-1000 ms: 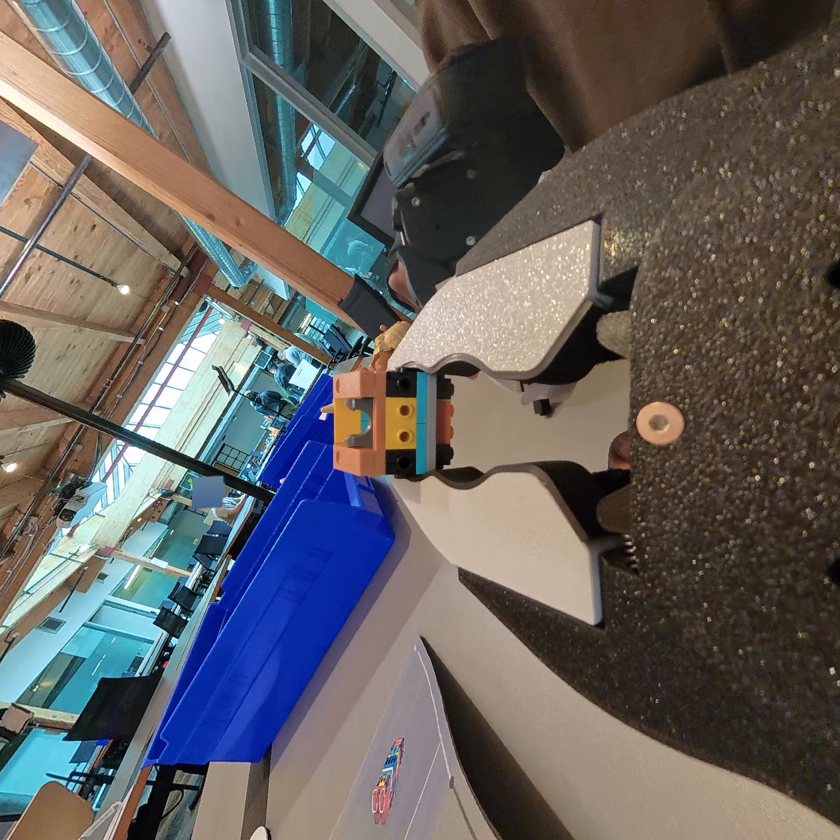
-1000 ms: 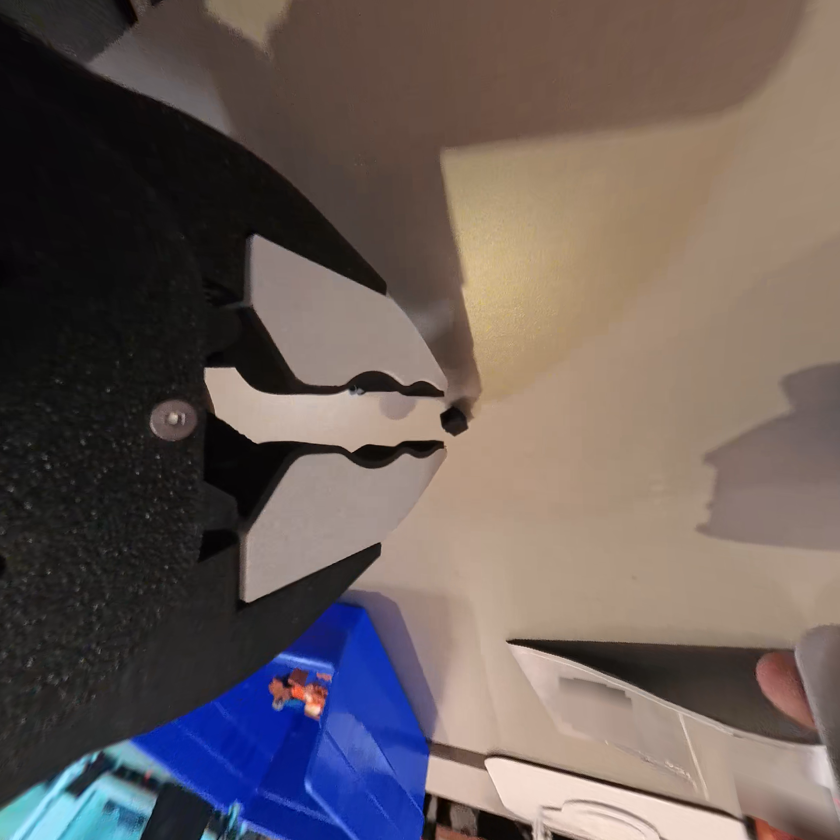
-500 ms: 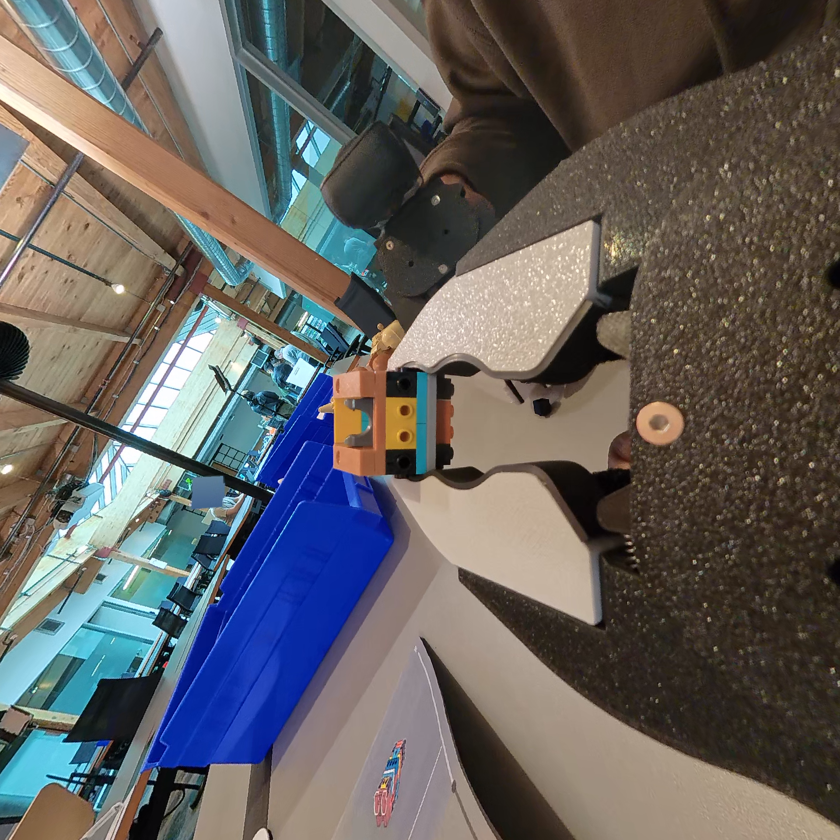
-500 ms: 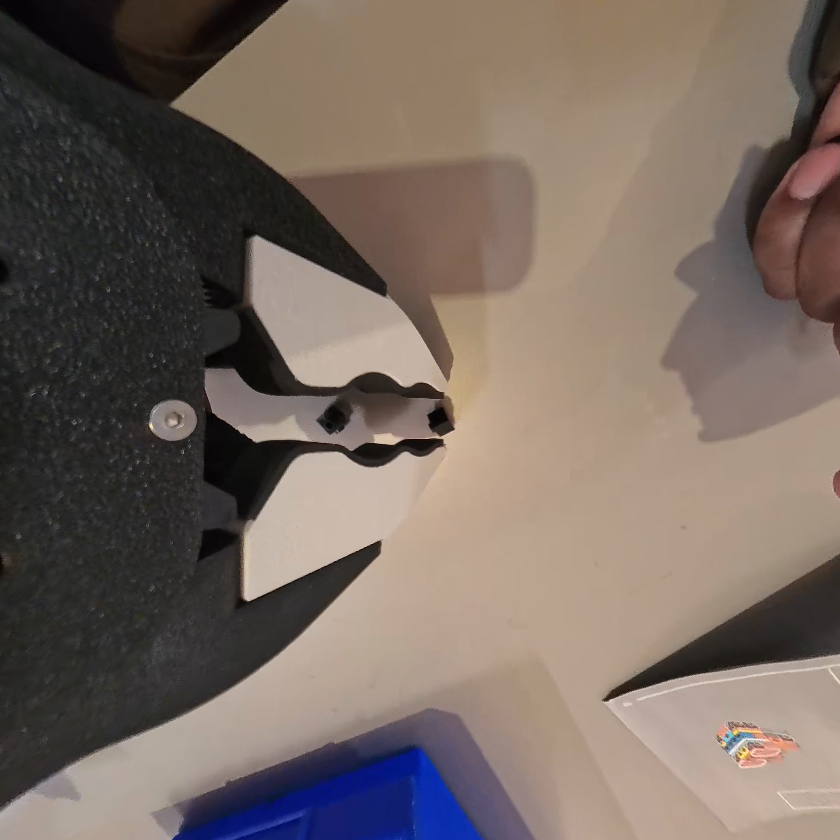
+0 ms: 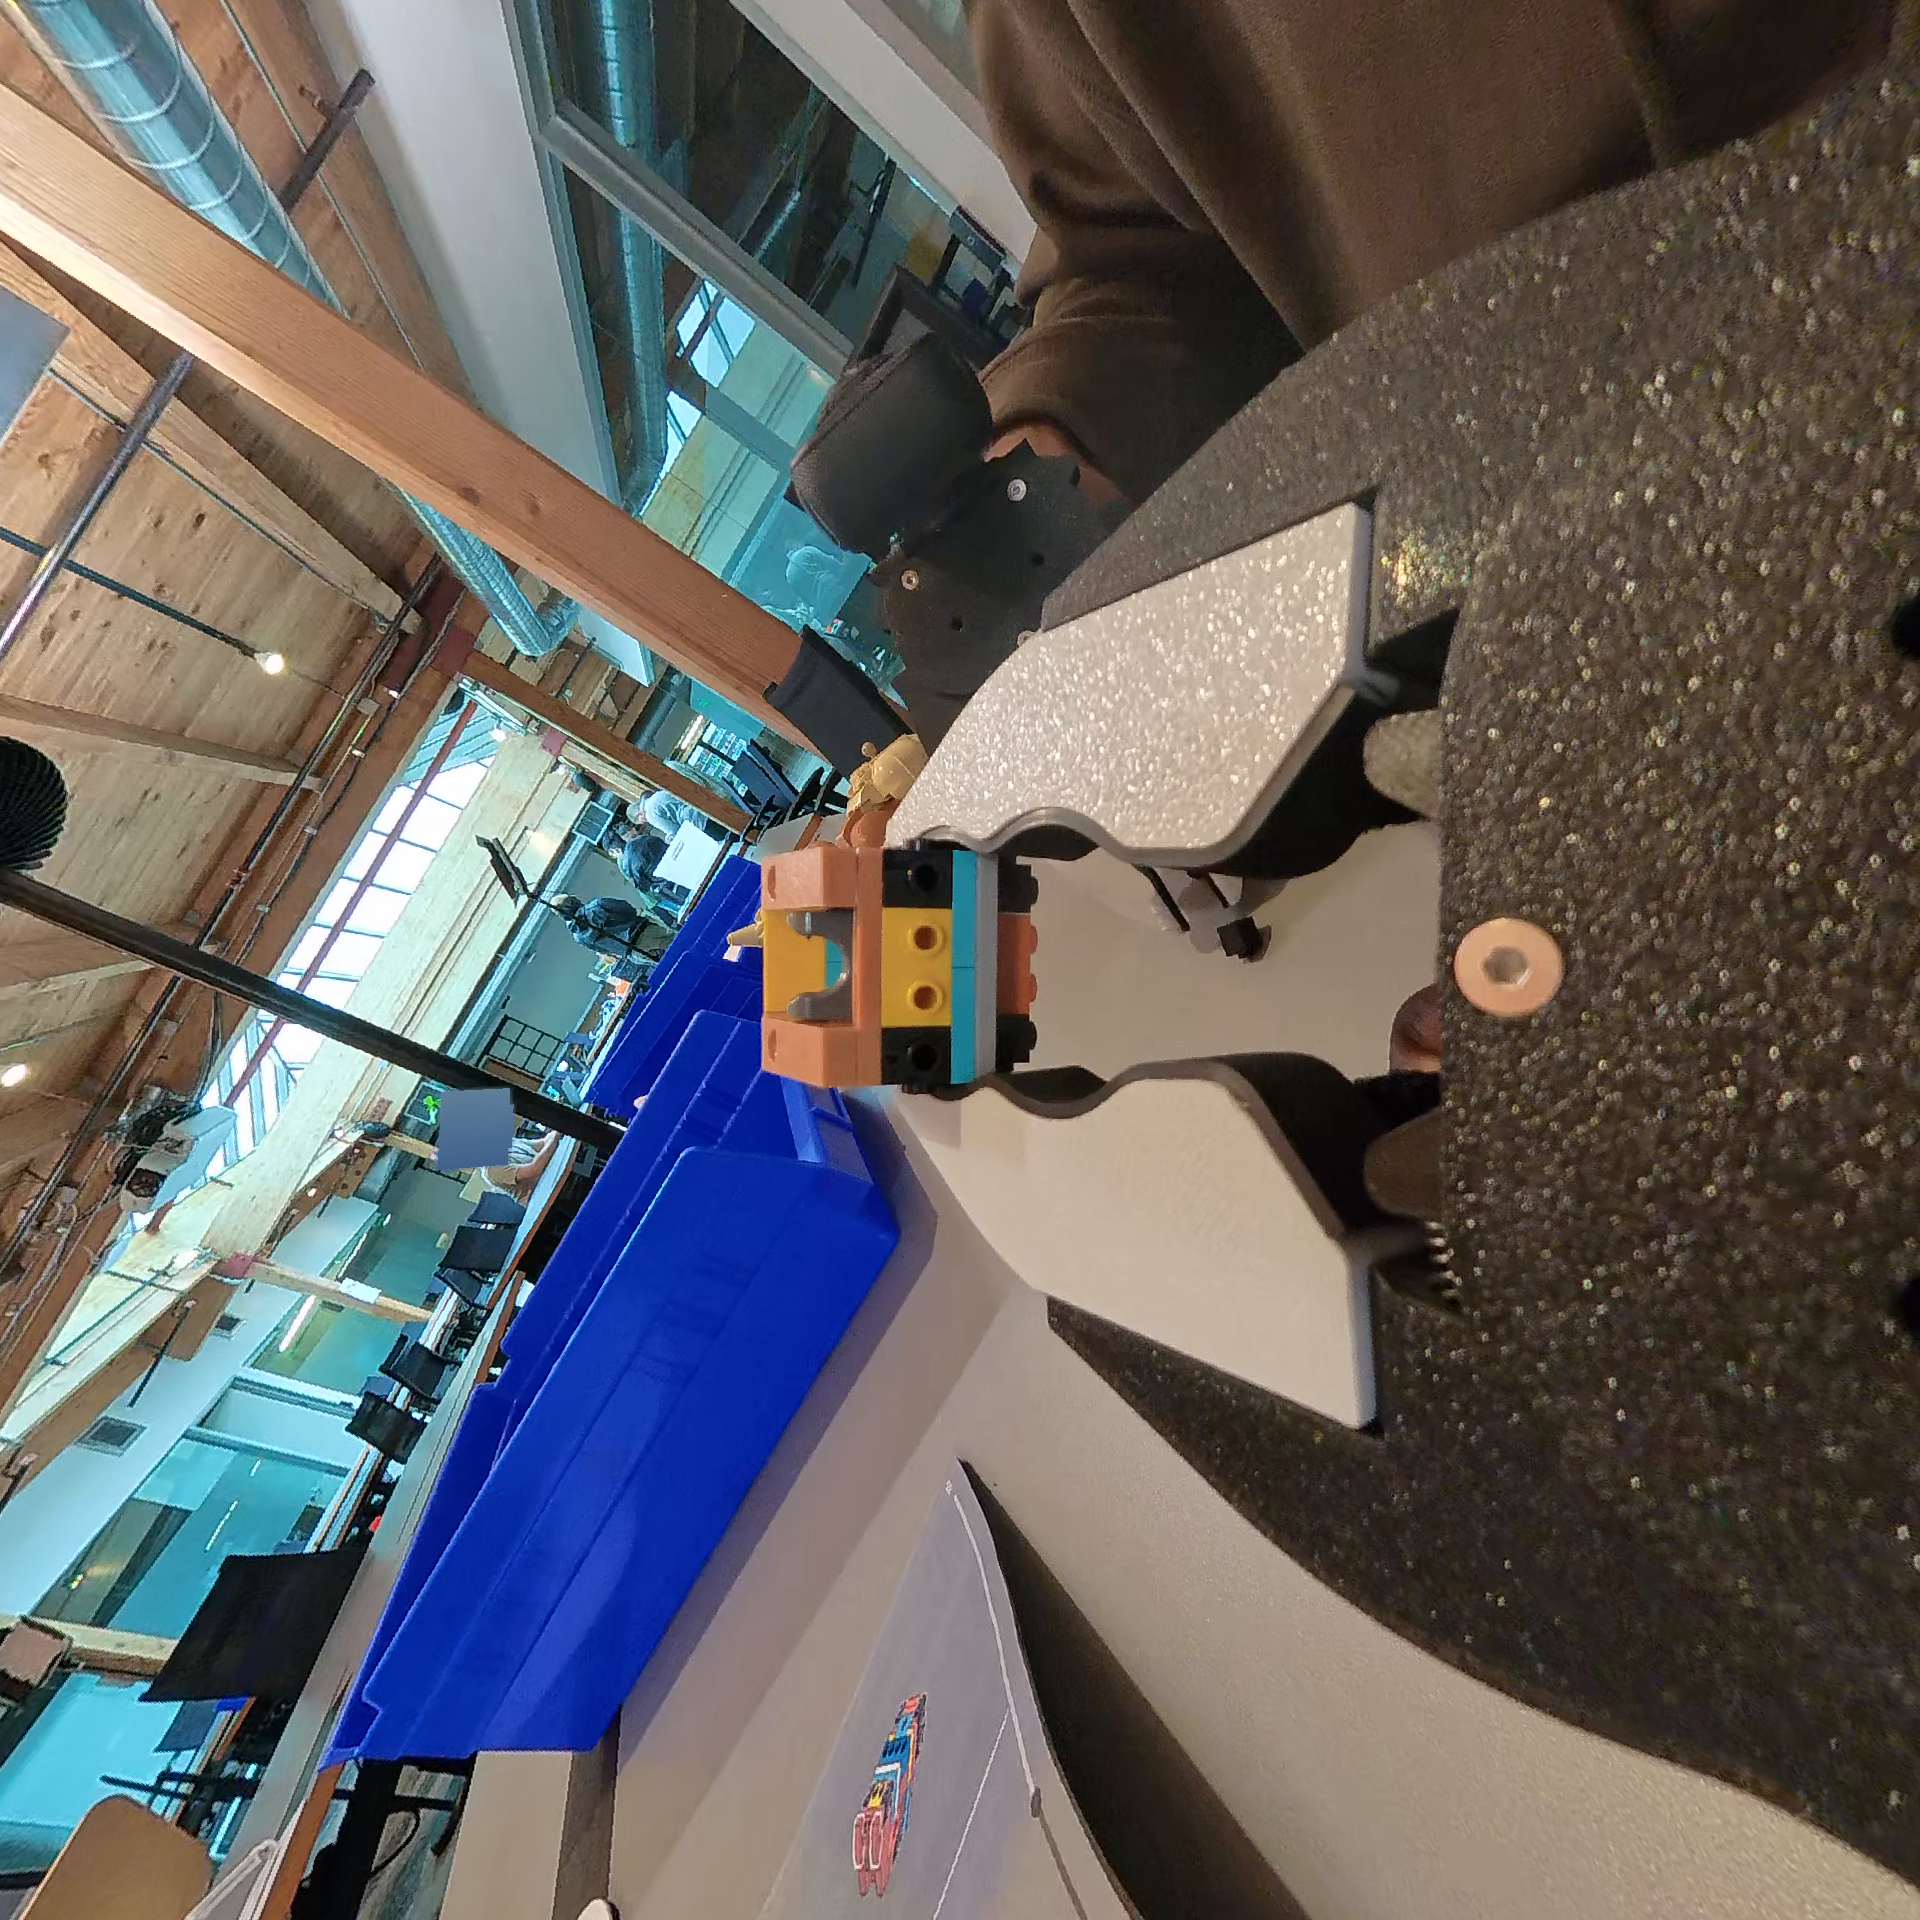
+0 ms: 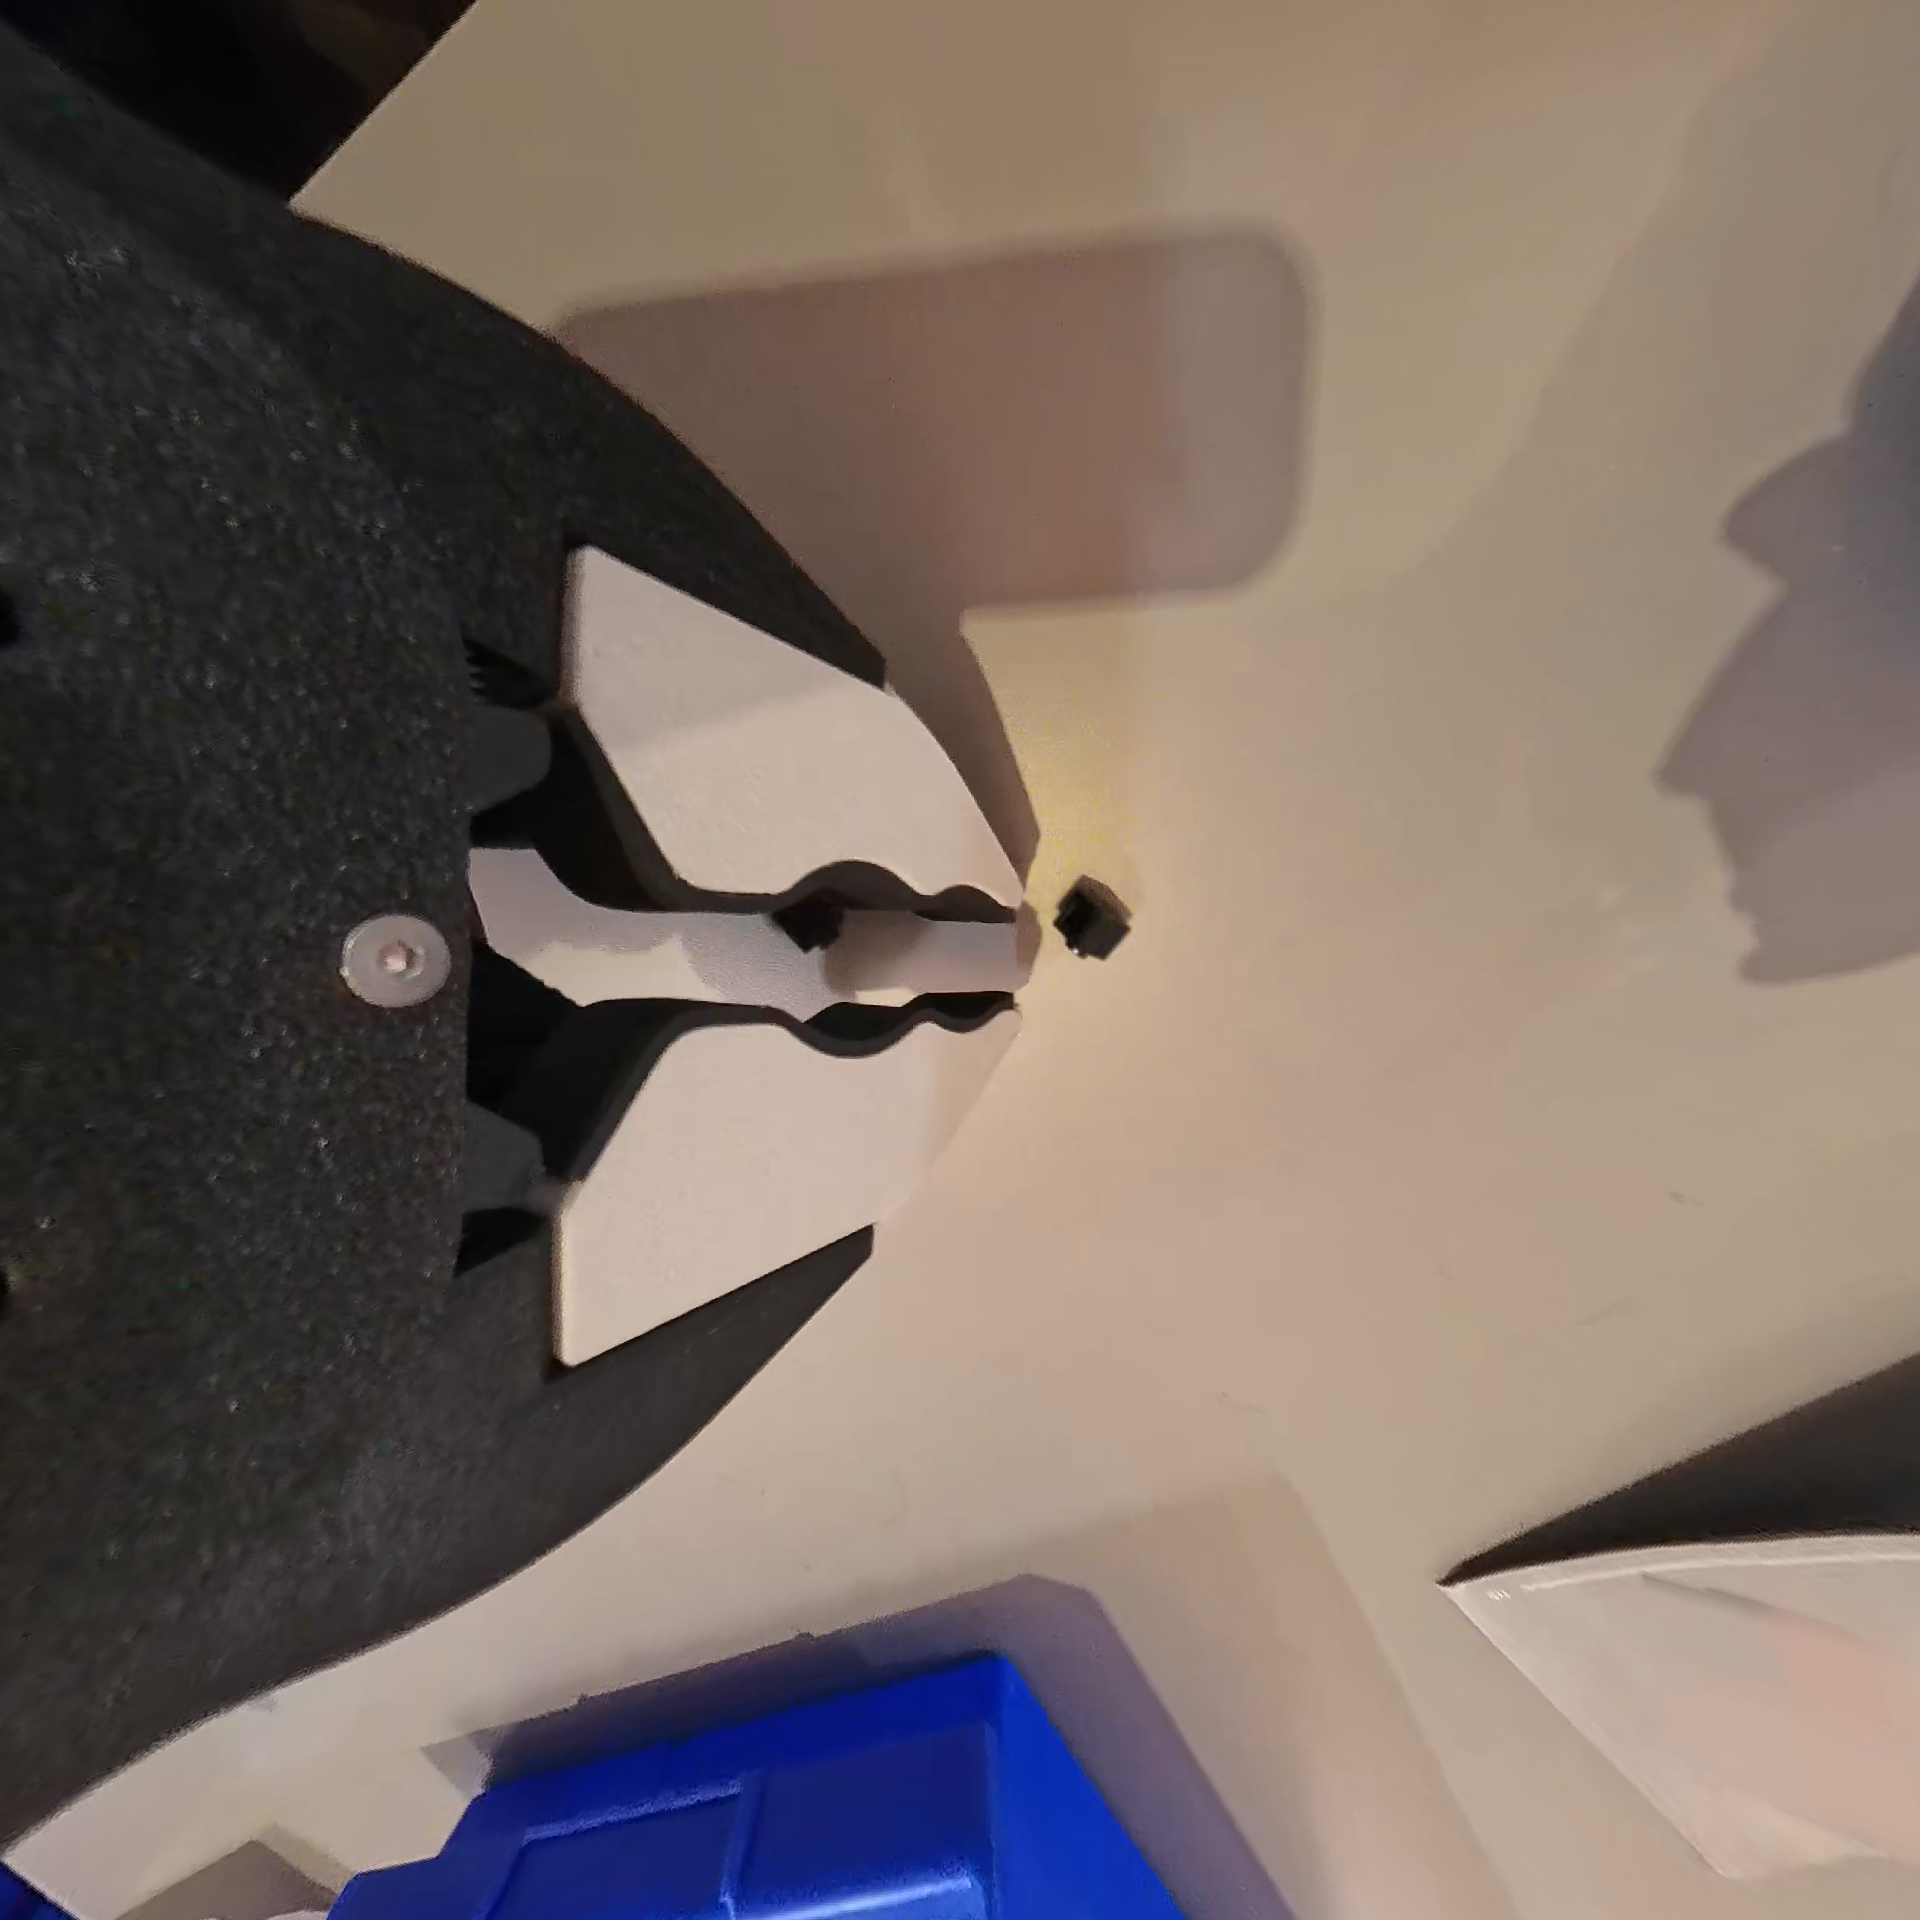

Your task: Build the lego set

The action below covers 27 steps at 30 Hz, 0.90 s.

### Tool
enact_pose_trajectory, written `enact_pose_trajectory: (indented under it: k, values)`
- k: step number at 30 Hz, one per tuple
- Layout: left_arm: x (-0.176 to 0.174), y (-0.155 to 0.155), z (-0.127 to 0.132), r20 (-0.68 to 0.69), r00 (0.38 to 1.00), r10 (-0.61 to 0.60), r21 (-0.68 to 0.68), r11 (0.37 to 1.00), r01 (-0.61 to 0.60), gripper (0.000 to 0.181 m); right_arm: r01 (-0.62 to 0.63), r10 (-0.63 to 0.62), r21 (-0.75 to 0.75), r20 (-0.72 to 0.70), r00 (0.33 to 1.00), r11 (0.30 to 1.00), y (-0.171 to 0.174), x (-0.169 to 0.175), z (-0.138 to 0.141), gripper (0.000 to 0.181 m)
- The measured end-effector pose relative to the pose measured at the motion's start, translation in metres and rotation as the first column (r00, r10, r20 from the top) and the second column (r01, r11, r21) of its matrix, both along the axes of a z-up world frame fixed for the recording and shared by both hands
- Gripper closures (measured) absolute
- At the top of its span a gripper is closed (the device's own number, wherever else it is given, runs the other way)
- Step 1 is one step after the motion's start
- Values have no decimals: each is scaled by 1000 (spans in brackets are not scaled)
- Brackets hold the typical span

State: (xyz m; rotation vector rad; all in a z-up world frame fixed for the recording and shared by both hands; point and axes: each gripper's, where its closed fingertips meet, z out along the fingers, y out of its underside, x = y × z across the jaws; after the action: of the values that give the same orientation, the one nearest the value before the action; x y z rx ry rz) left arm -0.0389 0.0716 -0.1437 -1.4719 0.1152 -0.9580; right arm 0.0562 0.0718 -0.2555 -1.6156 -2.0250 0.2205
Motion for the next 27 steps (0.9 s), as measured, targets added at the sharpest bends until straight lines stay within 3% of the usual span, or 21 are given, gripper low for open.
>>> enact_pose_trajectory:
  k: [8,12,18,22,27]
  values:
    - [0,0,0,-1,1000,-2,0,1000,2,144,-14,12,-35,-67,998,999,-7,-9,8,167]
    - [0,0,0,1,1000,-3,-1,1000,3,144,-196,199,98,-31,979,976,-8,-10,7,166]
    - [1,0,0,1,1000,-10,-2,1000,10,144,-462,457,235,81,886,855,-2,-8,7,159]
    - [1,0,-1,-4,1000,-17,-1,1000,17,144,-558,546,231,120,829,797,-5,-9,4,158]
    - [2,0,-1,-8,1000,-24,0,1000,24,144,-596,578,220,145,803,773,-3,-14,0,161]
